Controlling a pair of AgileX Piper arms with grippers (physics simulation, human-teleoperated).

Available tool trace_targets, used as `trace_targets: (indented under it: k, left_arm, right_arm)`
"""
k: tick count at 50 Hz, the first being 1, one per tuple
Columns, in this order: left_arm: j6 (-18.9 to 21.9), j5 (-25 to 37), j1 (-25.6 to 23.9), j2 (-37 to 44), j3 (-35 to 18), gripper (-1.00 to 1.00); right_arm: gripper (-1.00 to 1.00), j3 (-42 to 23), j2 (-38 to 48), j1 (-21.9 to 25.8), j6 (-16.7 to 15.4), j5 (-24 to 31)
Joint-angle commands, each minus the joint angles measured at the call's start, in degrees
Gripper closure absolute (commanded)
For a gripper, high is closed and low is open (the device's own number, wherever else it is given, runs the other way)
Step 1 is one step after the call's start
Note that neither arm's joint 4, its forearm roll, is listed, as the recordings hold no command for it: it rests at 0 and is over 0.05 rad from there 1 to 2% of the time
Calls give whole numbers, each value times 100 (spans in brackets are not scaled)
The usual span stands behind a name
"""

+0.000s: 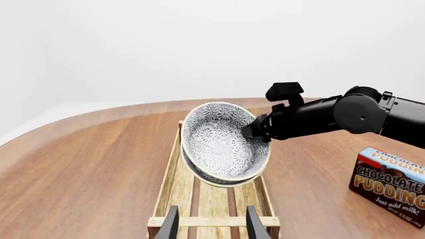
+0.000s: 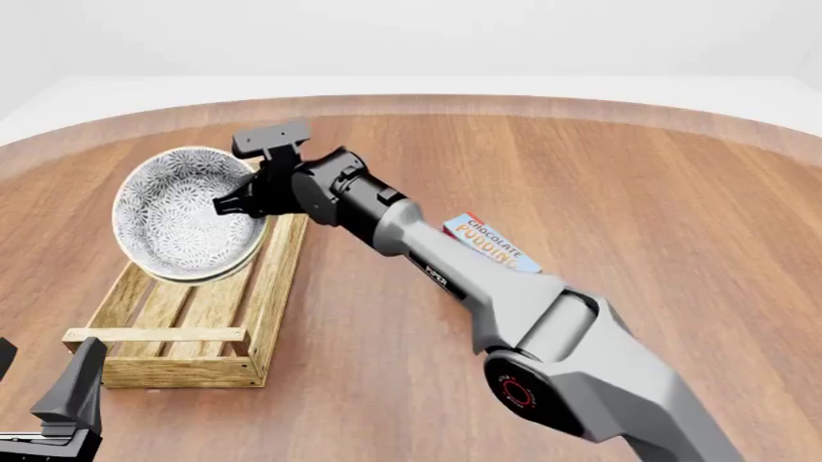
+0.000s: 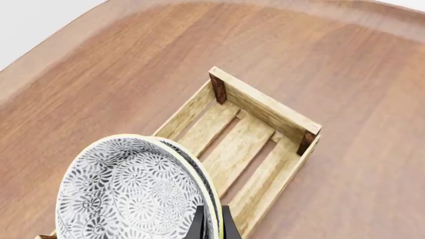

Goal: Stack the left bowl on the right bowl and place them in the tray.

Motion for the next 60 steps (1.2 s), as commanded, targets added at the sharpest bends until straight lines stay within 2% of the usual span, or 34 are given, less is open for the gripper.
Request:
trace_targets:
  k: [1, 18, 29, 38, 60]
  left_arm:
    - [0, 0, 0, 0, 0, -100]
    - [0, 0, 0, 0, 0, -100]
    - [0, 0, 0, 0, 0, -100]
    - [0, 0, 0, 0, 0, -100]
    - [0, 0, 0, 0, 0, -100]
  right_arm:
    - [100, -370, 190, 37, 40, 102]
    - [100, -679, 507, 21, -3, 218]
    - [100, -584, 573, 65, 55, 125]
    - [100, -798, 744, 58, 80, 215]
    - [100, -879, 937, 69, 0, 225]
